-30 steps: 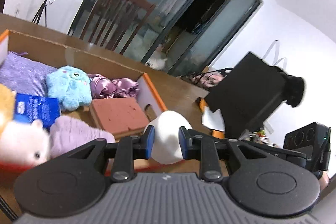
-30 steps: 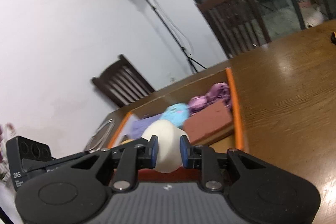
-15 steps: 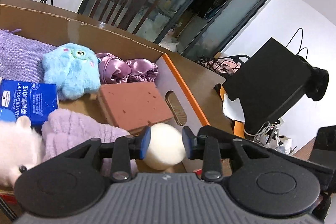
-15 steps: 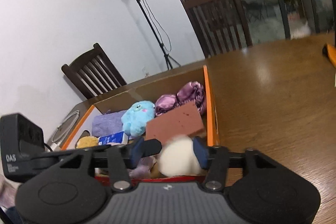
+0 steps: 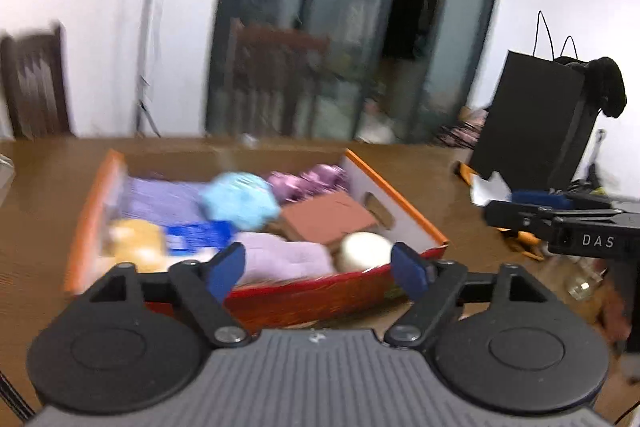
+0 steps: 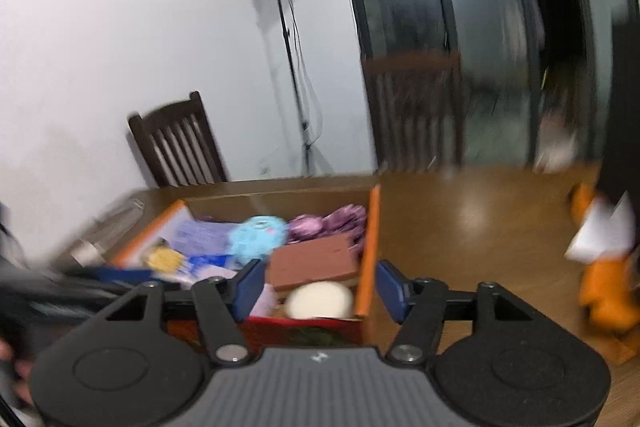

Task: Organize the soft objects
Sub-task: 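Carry the foam cylinder into the box and open both grippers, then withdraw both grippers toward the white foam wedge and candy packet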

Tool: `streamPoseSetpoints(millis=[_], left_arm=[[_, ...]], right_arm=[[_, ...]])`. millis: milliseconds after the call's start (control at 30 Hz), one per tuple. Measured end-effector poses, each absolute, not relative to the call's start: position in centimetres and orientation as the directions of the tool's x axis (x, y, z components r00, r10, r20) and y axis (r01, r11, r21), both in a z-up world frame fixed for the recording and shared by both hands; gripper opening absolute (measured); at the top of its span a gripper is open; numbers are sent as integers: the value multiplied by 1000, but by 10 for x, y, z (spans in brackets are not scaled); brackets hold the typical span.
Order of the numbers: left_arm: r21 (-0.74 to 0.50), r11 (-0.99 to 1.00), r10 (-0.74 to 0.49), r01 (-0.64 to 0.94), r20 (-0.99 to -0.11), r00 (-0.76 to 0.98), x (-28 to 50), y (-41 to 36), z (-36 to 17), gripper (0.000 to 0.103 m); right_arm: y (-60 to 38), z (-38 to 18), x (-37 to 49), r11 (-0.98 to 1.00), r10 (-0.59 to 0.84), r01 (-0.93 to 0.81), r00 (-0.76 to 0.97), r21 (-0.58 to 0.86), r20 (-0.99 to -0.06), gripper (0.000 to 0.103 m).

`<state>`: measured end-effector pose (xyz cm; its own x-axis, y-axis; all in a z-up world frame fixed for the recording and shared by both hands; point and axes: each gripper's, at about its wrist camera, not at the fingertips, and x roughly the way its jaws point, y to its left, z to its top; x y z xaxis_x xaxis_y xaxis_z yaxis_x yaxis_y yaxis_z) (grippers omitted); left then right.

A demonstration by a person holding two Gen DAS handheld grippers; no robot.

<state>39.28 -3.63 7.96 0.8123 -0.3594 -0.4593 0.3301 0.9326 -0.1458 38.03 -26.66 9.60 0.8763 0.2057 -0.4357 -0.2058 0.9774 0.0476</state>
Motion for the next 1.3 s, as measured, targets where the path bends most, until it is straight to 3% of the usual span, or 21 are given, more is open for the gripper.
streamPoseSetpoints(millis=[167,300,667,1033,1133,1200,1300], left_arm=[[-23,969,-235,246,-394,889,328,-30,92,98],[8,981,-179,193,-334,925,279,-29,92,103],[-41,996,-90,80,-418,904,187,-30,45,103],[-30,991,-134,134,-422,897,190,-66,34,103],[-21,987,-155,162,-437,886,208,-82,28,103],[-25,983,-173,181,-451,876,222,-90,24,102],[-35,977,-203,211,-461,864,246,-105,17,94]], right_arm=[[-264,96,339,966,231,-259,879,-11,-416,69],[-257,95,304,953,254,-297,883,-51,-394,69],[-266,54,213,915,371,-404,830,11,-416,77],[-290,24,190,936,342,-345,829,77,-443,74],[-299,24,202,945,321,-316,832,89,-452,65],[-302,23,214,948,312,-308,832,85,-459,64],[-302,22,237,945,316,-319,822,76,-473,57]])
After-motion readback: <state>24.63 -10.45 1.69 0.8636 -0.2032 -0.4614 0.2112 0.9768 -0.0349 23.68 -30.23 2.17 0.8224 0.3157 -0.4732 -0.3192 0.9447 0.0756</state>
